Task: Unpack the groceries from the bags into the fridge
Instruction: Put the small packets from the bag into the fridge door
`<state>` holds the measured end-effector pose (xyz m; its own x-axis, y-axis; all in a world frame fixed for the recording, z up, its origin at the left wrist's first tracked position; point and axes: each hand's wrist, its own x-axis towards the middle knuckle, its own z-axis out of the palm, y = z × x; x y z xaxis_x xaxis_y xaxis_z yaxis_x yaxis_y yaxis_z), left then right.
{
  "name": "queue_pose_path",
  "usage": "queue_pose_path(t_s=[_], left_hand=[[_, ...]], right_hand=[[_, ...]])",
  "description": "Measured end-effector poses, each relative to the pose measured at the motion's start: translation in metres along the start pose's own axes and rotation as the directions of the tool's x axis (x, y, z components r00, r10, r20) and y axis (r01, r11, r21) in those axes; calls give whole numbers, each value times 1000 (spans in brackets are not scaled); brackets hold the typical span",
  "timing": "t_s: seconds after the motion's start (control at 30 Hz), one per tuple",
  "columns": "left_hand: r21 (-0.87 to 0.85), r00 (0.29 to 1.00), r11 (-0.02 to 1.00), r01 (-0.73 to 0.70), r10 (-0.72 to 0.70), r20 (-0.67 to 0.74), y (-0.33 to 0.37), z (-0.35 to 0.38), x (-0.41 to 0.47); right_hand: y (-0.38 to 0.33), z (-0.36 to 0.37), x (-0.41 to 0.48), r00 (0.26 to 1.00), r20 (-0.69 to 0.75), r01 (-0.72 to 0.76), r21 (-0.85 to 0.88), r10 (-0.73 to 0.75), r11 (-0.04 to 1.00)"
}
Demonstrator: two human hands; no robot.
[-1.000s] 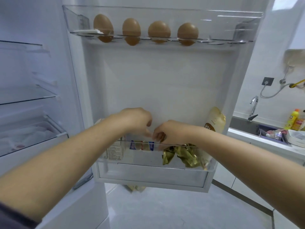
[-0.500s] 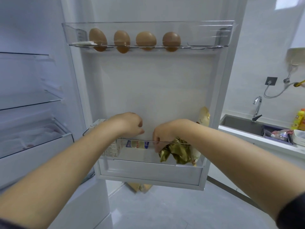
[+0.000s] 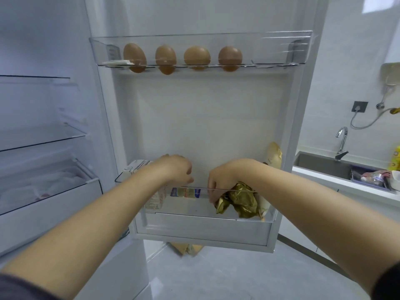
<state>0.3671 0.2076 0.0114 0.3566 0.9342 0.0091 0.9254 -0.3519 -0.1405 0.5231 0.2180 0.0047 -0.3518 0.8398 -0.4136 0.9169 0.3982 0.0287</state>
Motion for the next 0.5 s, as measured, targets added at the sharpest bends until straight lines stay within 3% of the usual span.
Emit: queue_pose_path(t_s=[0.33,0.5], left_hand=[[-1,1000,1000,-1,1,4,-6,-1,7],[10,999,1000,22,-21,-49,-2,-4,4]], right_hand=[[-10,-2,-1,981,-172,97,60,-85,994],[-6,-1,-16,942,-334,47,30,-35,998]])
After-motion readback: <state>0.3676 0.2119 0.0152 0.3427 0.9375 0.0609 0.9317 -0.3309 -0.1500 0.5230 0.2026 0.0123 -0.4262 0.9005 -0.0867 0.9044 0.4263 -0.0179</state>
